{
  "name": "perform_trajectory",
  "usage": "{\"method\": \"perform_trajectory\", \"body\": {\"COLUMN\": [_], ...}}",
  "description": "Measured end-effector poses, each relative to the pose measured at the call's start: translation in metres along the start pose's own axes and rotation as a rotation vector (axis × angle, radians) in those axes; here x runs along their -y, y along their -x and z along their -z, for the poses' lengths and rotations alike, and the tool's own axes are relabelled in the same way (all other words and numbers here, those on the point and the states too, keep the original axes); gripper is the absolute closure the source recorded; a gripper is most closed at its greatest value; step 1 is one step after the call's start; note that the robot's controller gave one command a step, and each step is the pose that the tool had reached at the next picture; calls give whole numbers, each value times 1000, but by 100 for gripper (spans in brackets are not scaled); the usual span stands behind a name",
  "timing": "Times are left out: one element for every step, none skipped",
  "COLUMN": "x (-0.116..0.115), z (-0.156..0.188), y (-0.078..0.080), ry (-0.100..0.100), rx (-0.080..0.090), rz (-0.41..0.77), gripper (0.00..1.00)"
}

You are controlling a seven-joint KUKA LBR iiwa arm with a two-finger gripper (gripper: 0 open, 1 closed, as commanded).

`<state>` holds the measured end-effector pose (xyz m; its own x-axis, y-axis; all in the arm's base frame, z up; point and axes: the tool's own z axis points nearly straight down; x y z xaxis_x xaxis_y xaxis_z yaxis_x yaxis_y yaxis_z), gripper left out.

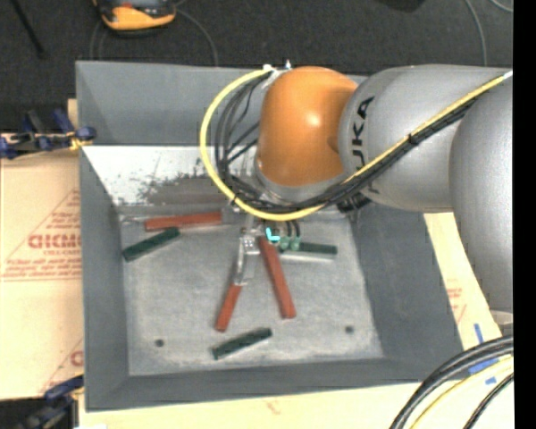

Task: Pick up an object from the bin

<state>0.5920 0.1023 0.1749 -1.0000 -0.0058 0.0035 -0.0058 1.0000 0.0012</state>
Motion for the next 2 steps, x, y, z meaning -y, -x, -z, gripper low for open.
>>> {"method": "perform_trajectory", "body": {"x": [1, 13], "z": [4, -52], "y": [2, -4], "ry": [1, -2], "rx": [8, 14], "rz": [-3, 285], "gripper": [0, 0]}}
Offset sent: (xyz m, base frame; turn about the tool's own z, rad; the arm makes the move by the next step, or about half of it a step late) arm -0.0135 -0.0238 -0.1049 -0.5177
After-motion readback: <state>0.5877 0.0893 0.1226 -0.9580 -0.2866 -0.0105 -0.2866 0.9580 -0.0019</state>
